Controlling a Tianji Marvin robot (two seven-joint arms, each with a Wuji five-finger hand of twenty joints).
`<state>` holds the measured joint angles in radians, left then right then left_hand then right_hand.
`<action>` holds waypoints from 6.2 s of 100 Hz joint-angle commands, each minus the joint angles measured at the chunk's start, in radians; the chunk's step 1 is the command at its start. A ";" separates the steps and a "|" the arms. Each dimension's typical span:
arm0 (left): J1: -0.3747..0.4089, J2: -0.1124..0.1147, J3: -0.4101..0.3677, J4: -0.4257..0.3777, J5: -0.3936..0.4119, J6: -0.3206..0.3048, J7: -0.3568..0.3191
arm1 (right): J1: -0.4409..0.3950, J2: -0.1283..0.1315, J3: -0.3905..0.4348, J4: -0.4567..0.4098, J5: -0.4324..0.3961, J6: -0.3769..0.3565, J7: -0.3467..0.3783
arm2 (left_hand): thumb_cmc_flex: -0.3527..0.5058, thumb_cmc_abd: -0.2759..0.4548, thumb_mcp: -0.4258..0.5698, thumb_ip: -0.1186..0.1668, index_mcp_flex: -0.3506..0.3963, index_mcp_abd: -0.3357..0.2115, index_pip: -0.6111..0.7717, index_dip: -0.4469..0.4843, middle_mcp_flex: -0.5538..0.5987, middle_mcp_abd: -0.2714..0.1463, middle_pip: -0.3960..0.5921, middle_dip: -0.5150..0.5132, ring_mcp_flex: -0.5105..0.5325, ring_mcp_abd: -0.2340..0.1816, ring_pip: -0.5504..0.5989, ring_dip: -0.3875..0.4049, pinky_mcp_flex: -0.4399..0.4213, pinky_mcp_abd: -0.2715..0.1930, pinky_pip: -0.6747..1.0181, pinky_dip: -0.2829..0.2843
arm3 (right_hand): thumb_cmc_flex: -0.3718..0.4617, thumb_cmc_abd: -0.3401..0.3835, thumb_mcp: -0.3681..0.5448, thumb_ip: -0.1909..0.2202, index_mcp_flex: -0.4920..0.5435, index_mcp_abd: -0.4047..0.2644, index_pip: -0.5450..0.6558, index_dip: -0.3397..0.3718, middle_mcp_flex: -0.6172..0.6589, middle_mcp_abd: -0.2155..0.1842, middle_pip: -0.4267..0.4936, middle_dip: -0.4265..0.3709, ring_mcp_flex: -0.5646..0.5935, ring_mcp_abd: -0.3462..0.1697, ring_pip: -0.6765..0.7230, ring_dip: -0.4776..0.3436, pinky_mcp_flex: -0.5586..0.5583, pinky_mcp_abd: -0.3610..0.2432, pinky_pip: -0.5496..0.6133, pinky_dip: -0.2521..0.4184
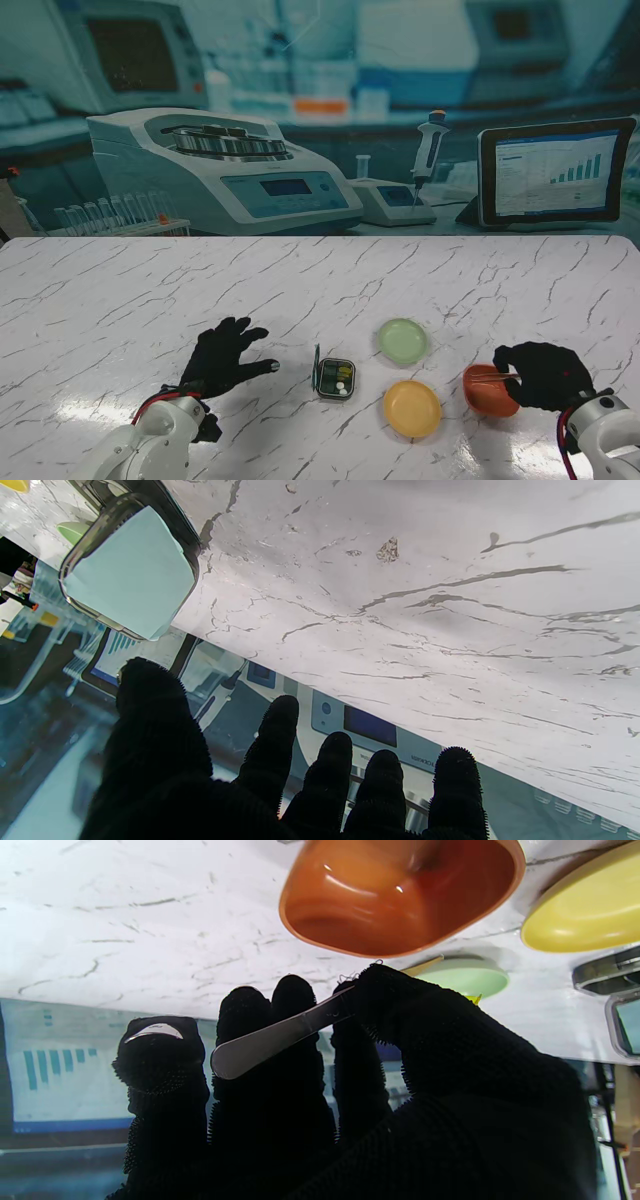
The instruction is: Refill the pill box with tweezers
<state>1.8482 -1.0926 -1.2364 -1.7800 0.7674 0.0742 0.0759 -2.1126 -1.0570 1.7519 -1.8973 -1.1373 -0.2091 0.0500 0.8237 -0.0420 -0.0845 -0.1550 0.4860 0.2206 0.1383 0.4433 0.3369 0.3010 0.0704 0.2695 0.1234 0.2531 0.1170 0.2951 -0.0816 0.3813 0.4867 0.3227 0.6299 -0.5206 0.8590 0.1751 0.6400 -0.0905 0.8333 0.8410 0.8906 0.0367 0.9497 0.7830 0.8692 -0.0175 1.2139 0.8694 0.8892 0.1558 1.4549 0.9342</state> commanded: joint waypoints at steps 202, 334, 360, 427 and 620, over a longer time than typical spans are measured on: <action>-0.150 0.036 0.139 0.133 0.072 -0.198 -0.118 | -0.025 -0.006 0.000 -0.155 -0.066 -0.068 -0.014 | -0.032 -0.174 0.007 0.030 -0.245 0.164 -0.103 -0.104 -0.096 0.003 0.036 0.007 -0.042 -0.009 0.047 -0.014 0.012 -0.112 0.083 -0.024 | -0.007 0.165 -0.338 -0.069 -0.240 0.194 -0.732 -0.328 -0.440 0.083 -0.848 -0.540 -0.551 0.034 -1.030 -0.592 -0.717 -0.013 -0.902 -0.297; -0.368 0.029 0.398 0.357 0.013 -0.196 -0.095 | -0.005 -0.007 -0.053 -0.173 -0.068 -0.077 -0.056 | 0.022 -0.177 0.018 0.038 -0.259 0.163 -0.066 -0.077 -0.101 -0.001 0.070 0.024 -0.043 0.003 0.088 -0.012 0.012 -0.125 0.132 -0.008 | -0.001 0.166 -0.335 -0.067 -0.210 0.194 -0.687 -0.336 -0.432 0.105 -0.830 -0.545 -0.551 0.057 -0.988 -0.576 -0.700 -0.015 -0.907 -0.298; -0.365 0.028 0.408 0.377 -0.002 -0.193 -0.091 | 0.002 -0.006 -0.070 -0.174 -0.070 -0.077 -0.067 | 0.052 -0.176 0.024 0.043 -0.253 0.161 -0.052 -0.049 -0.091 -0.007 0.072 0.032 -0.041 0.001 0.094 -0.012 0.011 -0.128 0.146 -0.002 | 0.010 0.167 -0.339 -0.063 -0.196 0.196 -0.644 -0.305 -0.398 0.102 -0.795 -0.515 -0.520 0.059 -0.942 -0.541 -0.671 -0.031 -0.868 -0.283; -0.346 0.031 0.393 0.362 -0.002 -0.191 -0.105 | 0.225 0.007 -0.442 -0.125 0.001 0.006 -0.040 | 0.075 -0.168 0.019 0.042 -0.246 0.150 -0.048 -0.017 -0.091 -0.012 0.071 0.036 -0.041 -0.004 0.092 -0.015 0.008 -0.126 0.145 -0.004 | -0.003 0.356 -0.318 -0.019 -0.029 0.128 -0.586 -0.299 -0.193 -0.024 -0.773 -0.495 -0.324 -0.039 -0.977 -0.548 -0.625 -0.066 -0.816 -0.309; -0.277 0.026 0.323 0.316 0.030 -0.187 -0.049 | 0.344 0.003 -0.655 0.082 0.200 0.163 -0.005 | 0.029 -0.117 -0.001 0.033 -0.199 0.130 -0.040 0.001 -0.071 -0.021 0.073 0.037 -0.035 -0.016 0.085 -0.012 0.003 -0.092 0.137 -0.009 | 0.000 0.375 -0.329 -0.082 -0.011 0.126 -0.452 -0.392 -0.134 -0.011 -0.759 -0.471 -0.280 -0.018 -0.951 -0.527 -0.619 -0.030 -0.788 -0.299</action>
<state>1.5363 -1.0702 -0.9034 -1.4606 0.7886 -0.1011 0.0377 -1.7487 -1.0498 1.0831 -1.7885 -0.9253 -0.0365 0.0536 0.8712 -0.1910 -0.0718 -0.1442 0.2736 0.3715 0.0978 0.4321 0.2498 0.2774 0.1258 0.2871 0.0728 0.2183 0.1727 0.2690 -0.1563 0.1565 0.4167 0.2410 0.6501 -0.1828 0.5771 0.1155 0.6262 0.0356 0.4661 0.4003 0.7914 0.0274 0.2091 0.3258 0.6136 -0.0152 0.2933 0.3516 0.2898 0.1596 0.6715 0.6347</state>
